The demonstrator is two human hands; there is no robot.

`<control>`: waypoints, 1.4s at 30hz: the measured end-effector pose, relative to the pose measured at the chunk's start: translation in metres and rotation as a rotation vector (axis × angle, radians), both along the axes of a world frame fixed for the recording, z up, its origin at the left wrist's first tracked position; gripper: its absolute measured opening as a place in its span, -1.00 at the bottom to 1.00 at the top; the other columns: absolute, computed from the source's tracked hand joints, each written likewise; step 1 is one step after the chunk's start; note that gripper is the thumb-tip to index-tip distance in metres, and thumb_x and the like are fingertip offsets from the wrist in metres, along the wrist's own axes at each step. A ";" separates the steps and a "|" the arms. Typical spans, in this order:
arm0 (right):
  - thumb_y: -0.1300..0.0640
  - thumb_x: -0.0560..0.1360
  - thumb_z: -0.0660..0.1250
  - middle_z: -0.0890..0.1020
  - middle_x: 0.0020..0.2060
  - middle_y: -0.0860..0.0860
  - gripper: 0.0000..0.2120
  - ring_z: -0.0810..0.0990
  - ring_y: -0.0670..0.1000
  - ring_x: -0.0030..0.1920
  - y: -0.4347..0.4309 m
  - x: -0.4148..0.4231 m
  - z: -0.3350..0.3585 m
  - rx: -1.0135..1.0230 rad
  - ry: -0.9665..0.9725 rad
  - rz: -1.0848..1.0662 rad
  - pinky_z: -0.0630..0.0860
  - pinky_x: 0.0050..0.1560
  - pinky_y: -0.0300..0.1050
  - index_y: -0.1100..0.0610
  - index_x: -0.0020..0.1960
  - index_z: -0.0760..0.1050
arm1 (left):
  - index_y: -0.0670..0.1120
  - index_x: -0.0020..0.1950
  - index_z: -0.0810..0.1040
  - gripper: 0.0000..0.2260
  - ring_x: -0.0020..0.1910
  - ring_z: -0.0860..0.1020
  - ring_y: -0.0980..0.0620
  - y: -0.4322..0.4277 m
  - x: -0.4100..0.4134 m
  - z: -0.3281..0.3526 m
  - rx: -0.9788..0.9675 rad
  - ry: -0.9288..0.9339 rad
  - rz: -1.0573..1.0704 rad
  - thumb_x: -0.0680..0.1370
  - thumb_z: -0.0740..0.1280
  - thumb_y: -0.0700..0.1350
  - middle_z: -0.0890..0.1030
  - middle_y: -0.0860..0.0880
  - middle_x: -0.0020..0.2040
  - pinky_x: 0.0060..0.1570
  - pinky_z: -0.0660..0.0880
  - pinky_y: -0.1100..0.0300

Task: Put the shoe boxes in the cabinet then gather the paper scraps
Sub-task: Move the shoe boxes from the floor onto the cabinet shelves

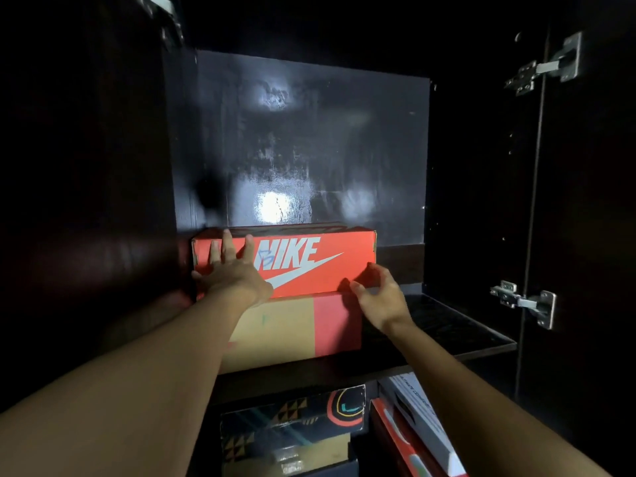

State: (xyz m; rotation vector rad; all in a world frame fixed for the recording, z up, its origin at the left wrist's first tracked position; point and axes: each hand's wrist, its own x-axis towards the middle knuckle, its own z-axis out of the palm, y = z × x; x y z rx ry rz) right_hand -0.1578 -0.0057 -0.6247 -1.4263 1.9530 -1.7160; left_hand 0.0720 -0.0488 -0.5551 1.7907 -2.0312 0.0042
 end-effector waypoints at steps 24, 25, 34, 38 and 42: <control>-0.12 0.60 0.24 0.53 0.36 0.06 -0.54 0.48 0.05 0.37 0.435 -0.053 -0.272 0.413 -0.142 -0.491 0.39 0.39 0.02 0.06 0.43 0.44 | 0.01 0.25 0.56 -0.70 0.06 0.60 -0.03 0.308 -0.206 -0.282 0.549 0.258 -1.039 0.53 0.34 0.02 0.60 -0.03 0.12 0.11 0.53 0.14; -0.11 0.60 0.24 0.52 0.37 0.07 -0.54 0.48 0.06 0.36 0.457 -0.055 -0.283 0.431 -0.173 -0.543 0.39 0.38 0.00 0.07 0.43 0.44 | 0.00 0.24 0.56 -0.71 0.03 0.62 -0.06 0.326 -0.220 -0.294 0.594 0.258 -1.067 0.53 0.34 0.02 0.62 -0.05 0.10 0.09 0.55 0.12; -0.22 0.55 0.23 0.35 0.47 0.20 -0.40 0.34 0.20 0.46 0.604 -0.074 -0.378 0.826 -0.253 -0.841 0.31 0.42 0.16 0.04 0.50 0.32 | 0.04 -0.18 0.44 -0.84 -0.29 0.41 0.15 0.482 -0.299 -0.402 1.018 0.147 -1.138 0.60 0.29 -0.11 0.44 0.08 -0.22 -0.48 0.30 0.47; -0.30 0.52 0.20 0.02 0.60 0.14 -0.27 -0.07 0.17 0.60 0.641 -0.078 -0.403 1.031 -0.305 -1.039 0.02 0.51 0.32 -0.03 0.59 0.12 | -0.01 0.39 0.35 -0.29 0.22 0.51 -0.01 0.509 -0.314 -0.474 1.070 0.012 -1.095 0.31 0.35 0.26 0.52 0.00 0.27 0.21 0.47 0.18; -0.35 0.46 0.21 -0.09 0.60 0.20 -0.15 -0.21 0.25 0.58 0.687 -0.089 -0.428 1.104 -0.479 -1.270 -0.14 0.46 0.44 -0.01 0.60 0.00 | 0.05 0.56 0.03 -0.11 0.44 0.30 -0.18 0.523 -0.319 -0.515 1.104 -0.065 -0.953 0.34 0.29 0.34 0.24 -0.13 0.50 0.41 0.29 -0.08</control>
